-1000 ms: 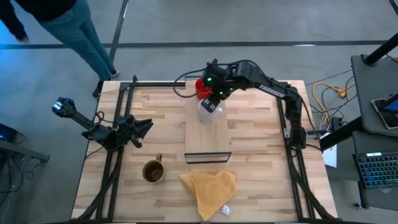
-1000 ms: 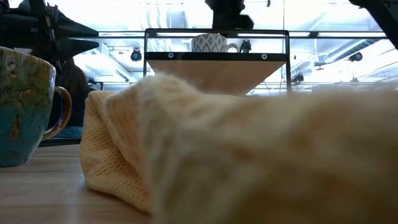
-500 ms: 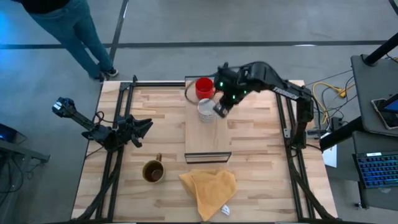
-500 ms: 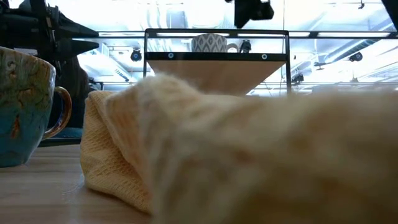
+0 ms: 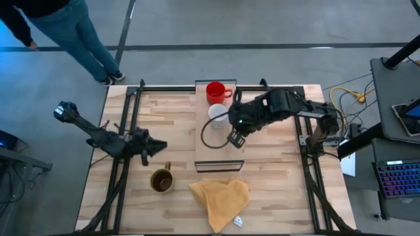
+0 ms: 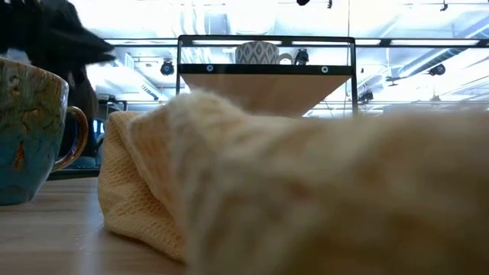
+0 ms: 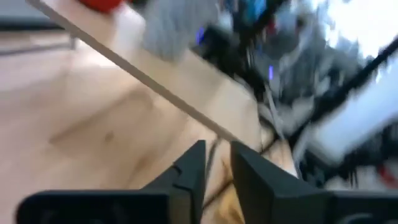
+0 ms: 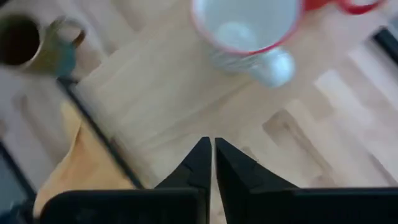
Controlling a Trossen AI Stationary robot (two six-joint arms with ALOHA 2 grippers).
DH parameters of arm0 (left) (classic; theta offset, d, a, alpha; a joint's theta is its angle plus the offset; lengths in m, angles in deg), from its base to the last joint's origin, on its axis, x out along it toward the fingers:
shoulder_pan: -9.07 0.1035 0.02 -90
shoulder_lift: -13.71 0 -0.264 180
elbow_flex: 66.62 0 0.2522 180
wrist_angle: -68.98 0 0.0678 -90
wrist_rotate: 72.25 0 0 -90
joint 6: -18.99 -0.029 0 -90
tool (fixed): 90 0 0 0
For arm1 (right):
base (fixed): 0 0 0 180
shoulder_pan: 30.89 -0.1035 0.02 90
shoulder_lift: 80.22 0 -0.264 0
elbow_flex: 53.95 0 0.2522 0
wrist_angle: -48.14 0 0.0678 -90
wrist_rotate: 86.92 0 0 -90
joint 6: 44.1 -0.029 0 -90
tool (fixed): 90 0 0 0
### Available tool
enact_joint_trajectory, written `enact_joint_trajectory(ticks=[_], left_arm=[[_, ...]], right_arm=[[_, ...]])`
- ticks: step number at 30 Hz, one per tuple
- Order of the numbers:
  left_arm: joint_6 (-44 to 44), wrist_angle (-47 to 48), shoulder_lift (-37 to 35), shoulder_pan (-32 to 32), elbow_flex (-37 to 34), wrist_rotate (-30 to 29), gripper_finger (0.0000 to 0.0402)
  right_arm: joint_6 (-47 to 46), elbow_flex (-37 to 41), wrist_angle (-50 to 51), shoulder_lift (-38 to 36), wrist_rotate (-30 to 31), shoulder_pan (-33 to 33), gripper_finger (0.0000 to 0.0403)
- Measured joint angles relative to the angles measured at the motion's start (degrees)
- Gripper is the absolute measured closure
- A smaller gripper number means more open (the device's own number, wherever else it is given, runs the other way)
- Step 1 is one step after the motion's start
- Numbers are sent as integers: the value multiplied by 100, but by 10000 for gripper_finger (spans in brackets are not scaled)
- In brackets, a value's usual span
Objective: Stack small to large cups/mugs on shelf
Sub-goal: Put the brown mug on the shelf
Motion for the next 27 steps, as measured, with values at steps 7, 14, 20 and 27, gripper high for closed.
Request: enact_joint_trajectory(ticks=[7,14,20,27], left_arm=[[-313,3054,994,9,2367,888,399],[1455,5299,1974,-22,3234,2440,386],[1977,5149,2670,-141,3208,2769,371],[2043,4741,3200,-138,3214,2694,369]], right_arm=[[-647,1,1,-300,618,-103,326],[-1176,420,-4,-683,1154,-316,245],[-1542,1071,2,-1184,1241,-462,202],[-1389,1662,7,-1732,1234,-480,195]])
